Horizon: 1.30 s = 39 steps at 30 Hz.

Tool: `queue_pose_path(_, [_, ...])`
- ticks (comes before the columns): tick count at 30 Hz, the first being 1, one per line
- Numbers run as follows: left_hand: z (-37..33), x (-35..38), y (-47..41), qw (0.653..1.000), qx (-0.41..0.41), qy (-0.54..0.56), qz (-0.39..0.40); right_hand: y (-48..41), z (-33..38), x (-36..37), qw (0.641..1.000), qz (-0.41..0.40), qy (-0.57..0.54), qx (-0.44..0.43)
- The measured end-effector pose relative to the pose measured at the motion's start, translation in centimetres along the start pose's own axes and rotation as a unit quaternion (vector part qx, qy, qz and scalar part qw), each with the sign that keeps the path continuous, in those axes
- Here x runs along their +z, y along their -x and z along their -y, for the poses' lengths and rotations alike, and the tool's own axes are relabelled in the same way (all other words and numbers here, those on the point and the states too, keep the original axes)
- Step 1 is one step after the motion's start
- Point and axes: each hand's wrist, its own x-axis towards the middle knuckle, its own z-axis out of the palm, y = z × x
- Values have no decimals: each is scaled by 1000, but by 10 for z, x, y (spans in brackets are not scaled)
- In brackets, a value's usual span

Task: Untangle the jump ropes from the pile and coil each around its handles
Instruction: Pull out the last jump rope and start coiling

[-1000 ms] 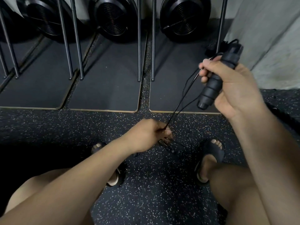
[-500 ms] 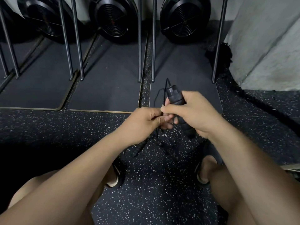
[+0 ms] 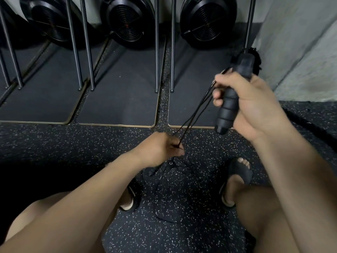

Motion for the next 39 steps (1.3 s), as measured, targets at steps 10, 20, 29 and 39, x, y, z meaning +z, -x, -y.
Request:
queue_pose_path(10, [-29,-21,6,984,38,155,-81,-1,-46,-11,976,60,177,110])
queue_pose_path(20, [-31,-51,4,860,30,460,-217,14,-59,-5,927,210,218,221])
queue_pose_path(29, [-14,-52,-2,845,-69,467,-251,24,-67,15,942,180,245,139])
queue_pose_path(39, [-34,10,23,905,-96,415,0,17,-34,14,993,49,41,98])
